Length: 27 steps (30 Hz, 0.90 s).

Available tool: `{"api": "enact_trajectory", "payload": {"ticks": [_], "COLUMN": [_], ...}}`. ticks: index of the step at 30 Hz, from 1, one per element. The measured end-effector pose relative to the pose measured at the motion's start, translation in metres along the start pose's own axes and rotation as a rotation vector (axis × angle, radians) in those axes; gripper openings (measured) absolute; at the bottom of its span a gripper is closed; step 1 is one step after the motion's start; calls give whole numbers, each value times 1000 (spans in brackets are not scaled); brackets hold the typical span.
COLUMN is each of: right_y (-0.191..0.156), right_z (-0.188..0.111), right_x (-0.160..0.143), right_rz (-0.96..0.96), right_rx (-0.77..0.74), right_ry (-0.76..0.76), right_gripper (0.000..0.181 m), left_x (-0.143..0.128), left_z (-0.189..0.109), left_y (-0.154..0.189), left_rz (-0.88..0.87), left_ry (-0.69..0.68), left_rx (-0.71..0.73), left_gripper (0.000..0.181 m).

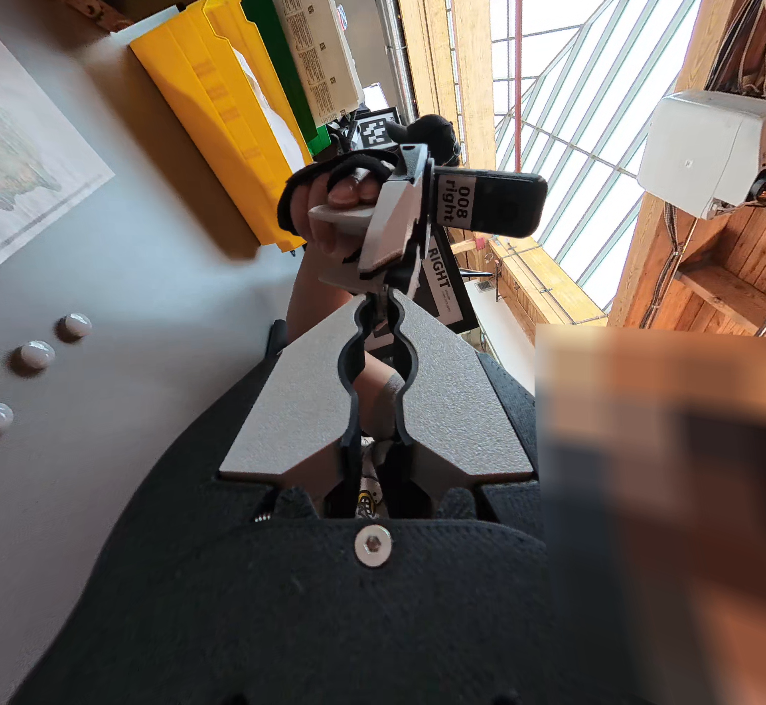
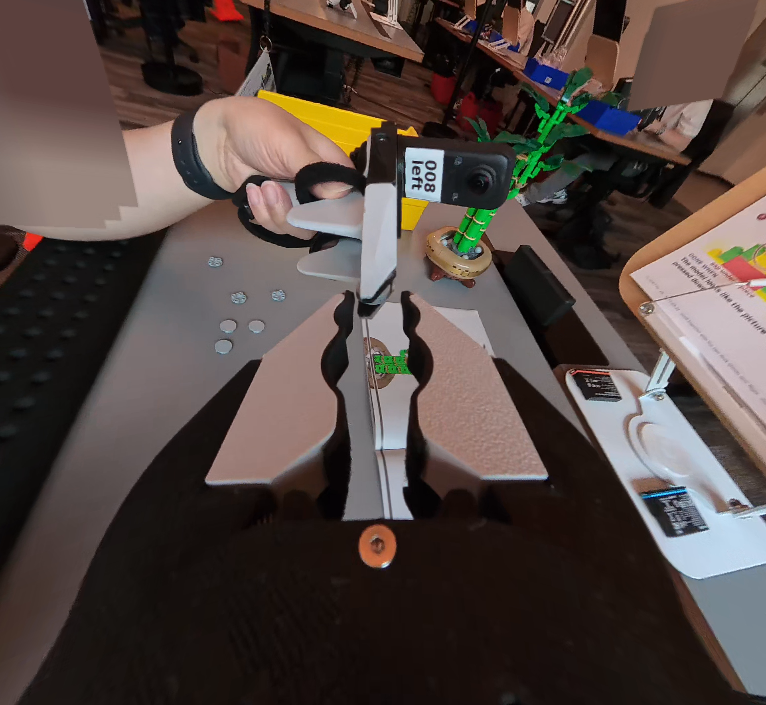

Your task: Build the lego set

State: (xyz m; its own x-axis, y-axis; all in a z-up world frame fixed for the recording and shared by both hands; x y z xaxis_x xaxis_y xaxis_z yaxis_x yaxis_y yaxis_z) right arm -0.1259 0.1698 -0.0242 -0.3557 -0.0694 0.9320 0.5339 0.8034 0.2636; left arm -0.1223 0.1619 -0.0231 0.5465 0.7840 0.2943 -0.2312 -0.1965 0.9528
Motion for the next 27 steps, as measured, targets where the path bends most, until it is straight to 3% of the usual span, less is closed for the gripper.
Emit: {"api": "enact_trajectory", "payload": {"ticks": [3, 13, 21, 24, 27], "right_y": [-1, 2, 12, 16, 18], "right_z": [2, -3, -11, -20, -35], "right_x": [-2, 3, 8, 18, 36], "right_rz": [21, 74, 234, 456, 724], "right_rx": [18, 29, 62, 167, 343], "right_ry": [2, 53, 130, 218, 357], "right_gripper": [14, 14, 14, 15, 14], "left_x": [1, 3, 11, 19, 28], "left_z": [0, -1, -5, -11, -18], "left_y": [0, 0, 5, 12, 35], "left_rz": [6, 33, 90, 261, 675], "left_ry": [6, 15, 50, 71, 132], "left_rx": [3, 13, -8, 36, 118], "left_gripper": [4, 4, 32, 30, 25]}}
Point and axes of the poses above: each gripper's, where its closed fingertips meet, z out along the fingers, x out of its top, y = z × x across the jaws, the point moved 1 cm from there along -z, back along the fingers
